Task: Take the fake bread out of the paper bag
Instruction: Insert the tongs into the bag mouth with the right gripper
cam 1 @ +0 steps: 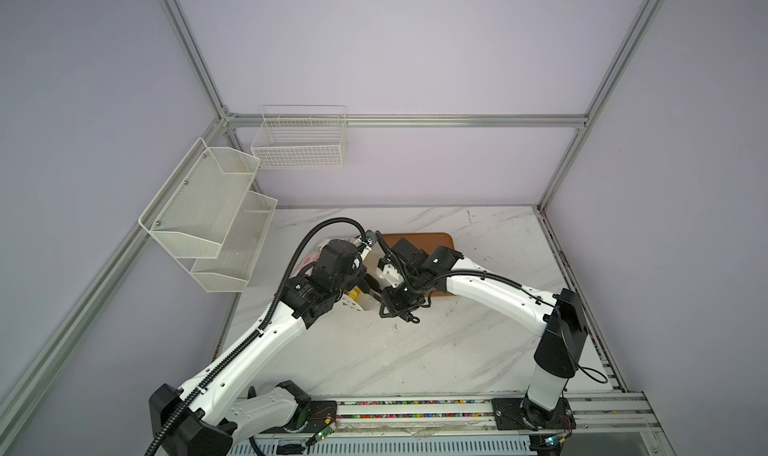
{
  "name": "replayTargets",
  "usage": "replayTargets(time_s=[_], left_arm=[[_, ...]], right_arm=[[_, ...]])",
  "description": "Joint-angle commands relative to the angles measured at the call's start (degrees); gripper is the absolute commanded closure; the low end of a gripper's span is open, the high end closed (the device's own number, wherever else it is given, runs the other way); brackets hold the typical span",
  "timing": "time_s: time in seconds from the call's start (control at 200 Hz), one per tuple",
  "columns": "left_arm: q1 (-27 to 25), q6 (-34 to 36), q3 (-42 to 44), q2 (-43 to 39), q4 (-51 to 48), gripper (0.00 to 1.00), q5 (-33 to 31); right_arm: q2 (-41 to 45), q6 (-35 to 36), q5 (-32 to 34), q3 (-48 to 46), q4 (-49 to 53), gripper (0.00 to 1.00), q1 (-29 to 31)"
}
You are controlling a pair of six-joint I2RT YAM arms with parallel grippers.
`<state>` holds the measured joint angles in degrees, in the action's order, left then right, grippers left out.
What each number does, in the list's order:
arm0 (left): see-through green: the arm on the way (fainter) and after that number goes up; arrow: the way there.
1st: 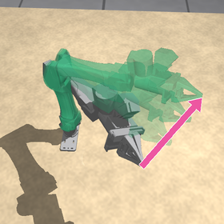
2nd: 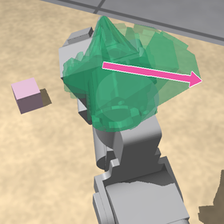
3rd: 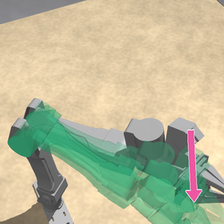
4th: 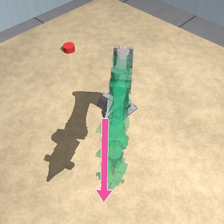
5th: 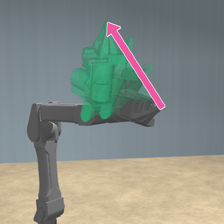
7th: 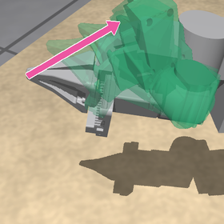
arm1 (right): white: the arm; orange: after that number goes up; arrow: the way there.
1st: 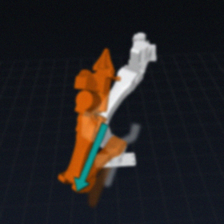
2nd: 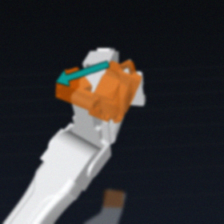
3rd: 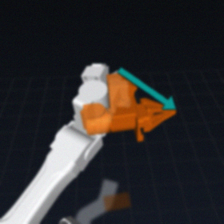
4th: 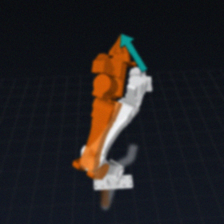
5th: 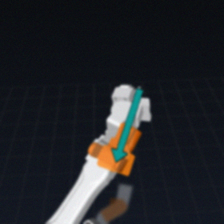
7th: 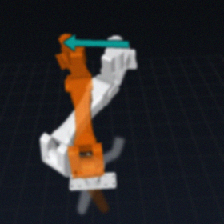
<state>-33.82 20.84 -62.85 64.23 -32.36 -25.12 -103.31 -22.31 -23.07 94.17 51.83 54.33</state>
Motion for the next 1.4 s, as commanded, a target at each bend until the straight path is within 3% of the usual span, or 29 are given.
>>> replayTargets(time_s=[0.0, 0.205, 0.51, 1.24, 1.395], left_arm=[[-0.19, 1.27, 2.07, -2.15, 4.95, 1.00, -0.83], [-0.19, 0.71, 2.74, -2.67, 6.03, 1.00, -0.28], [-0.19, 0.72, 2.63, -2.09, 6.77, 1.00, 0.69], [-0.19, -0.10, 4.76, -2.35, 9.86, 1.00, 2.71], [-0.20, 0.16, 5.67, -2.40, 10.47, 1.00, 2.54]], right_arm=[[-0.62, -0.82, 2.61, 2.19, -0.68, 0.58, -0.01], [-0.58, -2.96, 3.93, 1.86, -1.60, 0.50, -0.78], [-3.42, -3.35, -0.45, 1.81, -2.74, 0.48, -0.86], [-12.73, -2.03, -2.06, 9.36, -1.21, 0.48, -0.67], [-13.59, -1.96, -2.67, 9.81, -1.82, 0.58, -0.71]])
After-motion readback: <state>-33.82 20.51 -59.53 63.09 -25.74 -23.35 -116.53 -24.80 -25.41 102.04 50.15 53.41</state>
